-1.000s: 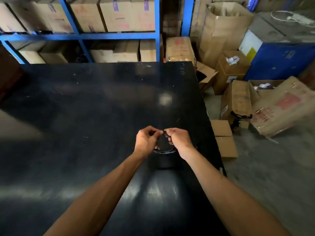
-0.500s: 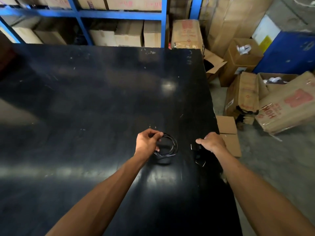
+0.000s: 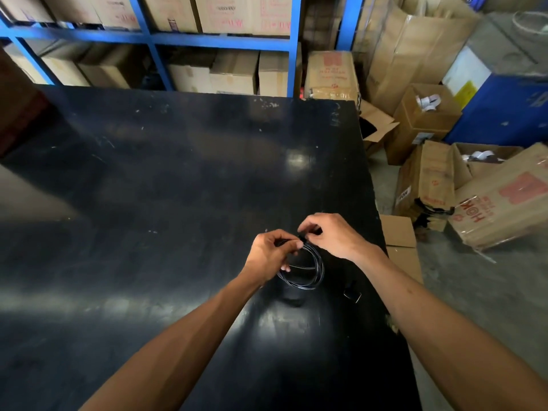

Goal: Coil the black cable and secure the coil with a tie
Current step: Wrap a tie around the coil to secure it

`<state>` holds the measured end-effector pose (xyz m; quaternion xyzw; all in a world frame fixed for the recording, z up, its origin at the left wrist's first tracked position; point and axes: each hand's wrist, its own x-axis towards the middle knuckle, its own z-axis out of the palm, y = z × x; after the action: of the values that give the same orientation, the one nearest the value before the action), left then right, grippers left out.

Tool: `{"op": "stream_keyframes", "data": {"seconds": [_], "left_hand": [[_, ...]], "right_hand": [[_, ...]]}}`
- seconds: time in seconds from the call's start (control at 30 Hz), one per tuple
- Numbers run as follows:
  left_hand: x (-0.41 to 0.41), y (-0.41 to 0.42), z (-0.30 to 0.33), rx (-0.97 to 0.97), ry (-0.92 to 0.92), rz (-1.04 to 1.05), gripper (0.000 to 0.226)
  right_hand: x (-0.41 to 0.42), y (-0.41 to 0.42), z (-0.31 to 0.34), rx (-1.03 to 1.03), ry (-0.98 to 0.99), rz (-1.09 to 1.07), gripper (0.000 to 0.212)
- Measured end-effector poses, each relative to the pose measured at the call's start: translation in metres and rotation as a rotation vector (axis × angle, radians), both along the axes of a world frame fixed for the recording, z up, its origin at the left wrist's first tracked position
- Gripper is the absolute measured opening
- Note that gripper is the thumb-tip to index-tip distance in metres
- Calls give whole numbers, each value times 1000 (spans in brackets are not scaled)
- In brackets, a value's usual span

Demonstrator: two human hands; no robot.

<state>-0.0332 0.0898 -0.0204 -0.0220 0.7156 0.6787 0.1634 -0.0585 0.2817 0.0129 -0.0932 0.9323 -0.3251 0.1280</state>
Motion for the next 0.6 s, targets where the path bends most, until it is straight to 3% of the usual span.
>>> {"op": "stream_keyframes", "data": {"seconds": [0.23,0.6], "left_hand": [[2,-11,28,-19,114,42,7],[14,-25,30,-61,195,48,5]], "right_hand": [[1,-3,24,19,-12,78,31],[19,-25,39,-118,-21,31,25]]}}
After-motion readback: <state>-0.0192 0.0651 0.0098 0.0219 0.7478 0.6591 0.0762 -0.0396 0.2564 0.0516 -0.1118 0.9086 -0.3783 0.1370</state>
